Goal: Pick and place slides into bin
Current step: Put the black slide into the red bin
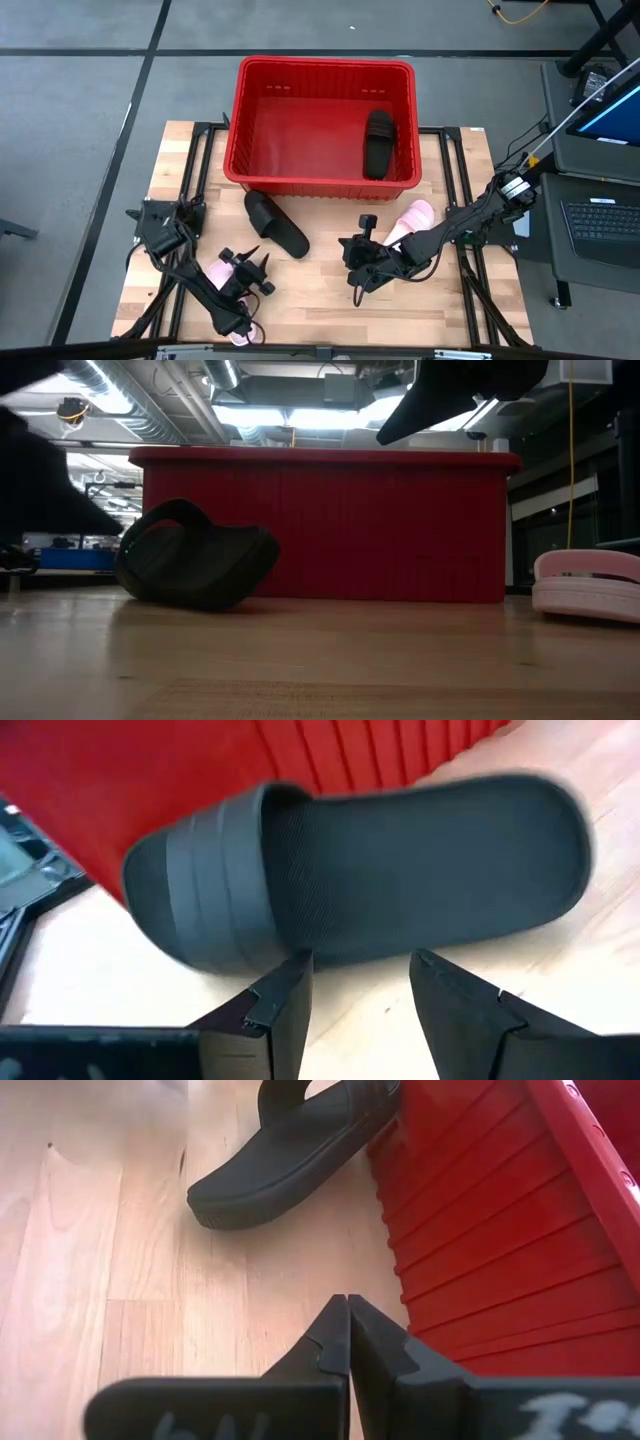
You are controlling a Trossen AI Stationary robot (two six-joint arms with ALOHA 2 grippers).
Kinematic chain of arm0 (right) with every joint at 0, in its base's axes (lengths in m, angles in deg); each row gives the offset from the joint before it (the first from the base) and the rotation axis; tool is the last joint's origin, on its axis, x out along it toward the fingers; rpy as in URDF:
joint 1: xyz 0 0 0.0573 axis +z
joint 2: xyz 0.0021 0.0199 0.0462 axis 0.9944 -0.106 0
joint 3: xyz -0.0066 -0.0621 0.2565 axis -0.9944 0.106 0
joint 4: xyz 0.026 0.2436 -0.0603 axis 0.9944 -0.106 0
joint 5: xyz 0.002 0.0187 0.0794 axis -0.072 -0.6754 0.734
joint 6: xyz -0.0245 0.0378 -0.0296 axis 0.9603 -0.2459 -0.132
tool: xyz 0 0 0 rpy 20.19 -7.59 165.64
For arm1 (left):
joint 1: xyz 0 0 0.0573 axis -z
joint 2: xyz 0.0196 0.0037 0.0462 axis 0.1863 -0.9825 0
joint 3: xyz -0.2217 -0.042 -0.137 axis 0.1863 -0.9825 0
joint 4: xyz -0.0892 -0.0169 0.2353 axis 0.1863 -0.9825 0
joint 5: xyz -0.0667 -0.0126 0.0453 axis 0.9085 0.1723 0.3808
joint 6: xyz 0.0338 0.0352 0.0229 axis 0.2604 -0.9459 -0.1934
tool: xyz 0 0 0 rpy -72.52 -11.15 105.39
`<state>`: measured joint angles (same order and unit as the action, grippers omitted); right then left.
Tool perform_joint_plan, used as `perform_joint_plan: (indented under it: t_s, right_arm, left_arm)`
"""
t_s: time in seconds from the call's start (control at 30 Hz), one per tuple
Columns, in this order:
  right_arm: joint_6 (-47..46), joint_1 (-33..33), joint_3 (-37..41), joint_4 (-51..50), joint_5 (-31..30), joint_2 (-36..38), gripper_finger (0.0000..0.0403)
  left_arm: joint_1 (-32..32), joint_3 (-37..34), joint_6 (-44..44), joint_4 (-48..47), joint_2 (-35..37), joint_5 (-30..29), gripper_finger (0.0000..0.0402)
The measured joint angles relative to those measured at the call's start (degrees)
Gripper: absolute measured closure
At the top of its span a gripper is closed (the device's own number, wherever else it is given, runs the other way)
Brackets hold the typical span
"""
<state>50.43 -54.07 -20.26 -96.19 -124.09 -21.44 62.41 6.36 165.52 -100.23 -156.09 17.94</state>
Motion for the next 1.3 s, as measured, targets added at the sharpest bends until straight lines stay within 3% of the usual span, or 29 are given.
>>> perform_joint_plan:
  t_s: [0.43,0.9,1.3]
  right_arm:
    - [-0.4,0.0,0.0,0.0,0.0,0.0,0.0398]
    - [-0.4,0.0,0.0,0.1,0.0,0.0,0.0398]
    - [-0.1,0.0,0.0,0.1,0.0,0.0,0.0398]
  left_arm:
    - [-2.2,0.2,0.2,-0.3,-2.6,0.1,0.0239]
    - [-3.0,2.3,4.1,-2.9,-2.9,1.4,0.0273]
    - [-3.4,2.8,2.8,-2.5,2.9,2.1,0.0268]
